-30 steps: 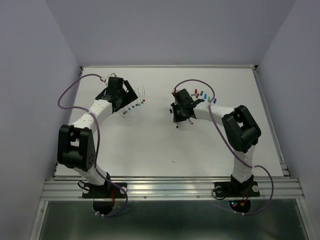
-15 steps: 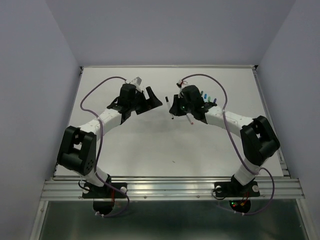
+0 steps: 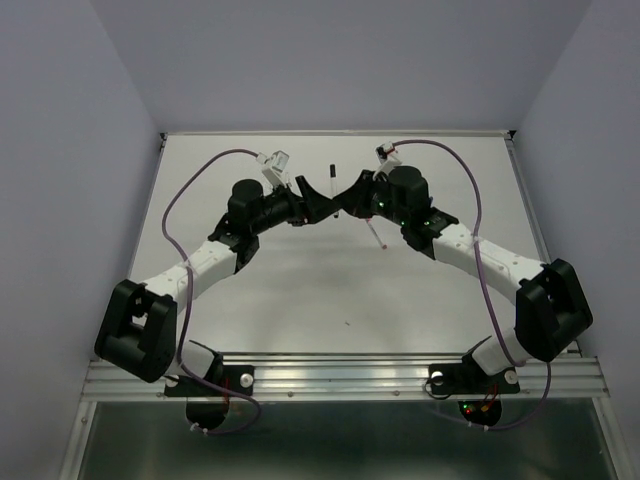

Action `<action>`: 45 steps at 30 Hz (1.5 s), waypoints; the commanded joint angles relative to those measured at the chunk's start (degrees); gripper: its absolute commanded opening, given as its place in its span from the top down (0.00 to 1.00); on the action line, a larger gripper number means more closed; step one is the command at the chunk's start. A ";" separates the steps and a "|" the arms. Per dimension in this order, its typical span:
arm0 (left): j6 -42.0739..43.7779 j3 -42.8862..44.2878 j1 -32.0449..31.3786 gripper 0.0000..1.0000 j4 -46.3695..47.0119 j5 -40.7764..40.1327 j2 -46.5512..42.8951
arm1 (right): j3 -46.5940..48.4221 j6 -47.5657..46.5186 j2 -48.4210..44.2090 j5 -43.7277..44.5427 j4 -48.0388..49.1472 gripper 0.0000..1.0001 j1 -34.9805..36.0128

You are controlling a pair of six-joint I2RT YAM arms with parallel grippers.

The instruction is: Open the pen caps

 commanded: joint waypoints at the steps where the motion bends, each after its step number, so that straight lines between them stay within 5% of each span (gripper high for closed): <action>1: 1.70 -2.02 -1.14 0.06 8.15 4.44 -3.52 | 2.13 5.55 -1.82 0.44 3.63 0.95 0.21; 17: 3.81 -1.41 -1.58 0.24 9.12 3.74 -2.74 | 3.98 10.03 -3.23 -5.54 3.98 0.94 0.21; 23: 3.99 0.61 -1.66 0.43 9.82 5.31 -1.42 | 4.15 11.18 -3.14 -5.55 4.07 0.93 0.21; 30: 3.29 0.00 -1.84 0.48 11.76 6.02 -1.15 | 4.94 12.32 -2.26 -5.36 4.95 0.92 0.21; 35: 1.62 0.26 -1.84 0.68 13.43 6.02 0.08 | 4.59 13.46 -1.12 -7.73 6.09 0.92 0.21; 39: 1.09 1.14 -1.84 1.00 13.43 5.93 0.87 | 4.50 13.38 -0.85 -8.35 6.18 0.92 0.21; 43: 0.65 0.88 -1.84 1.00 13.43 5.41 0.61 | 4.07 12.06 -1.56 -6.86 6.00 0.90 0.21; 45: 0.65 0.08 -1.84 1.00 13.43 4.79 0.25 | 4.33 10.48 -1.73 -5.63 4.87 0.79 0.21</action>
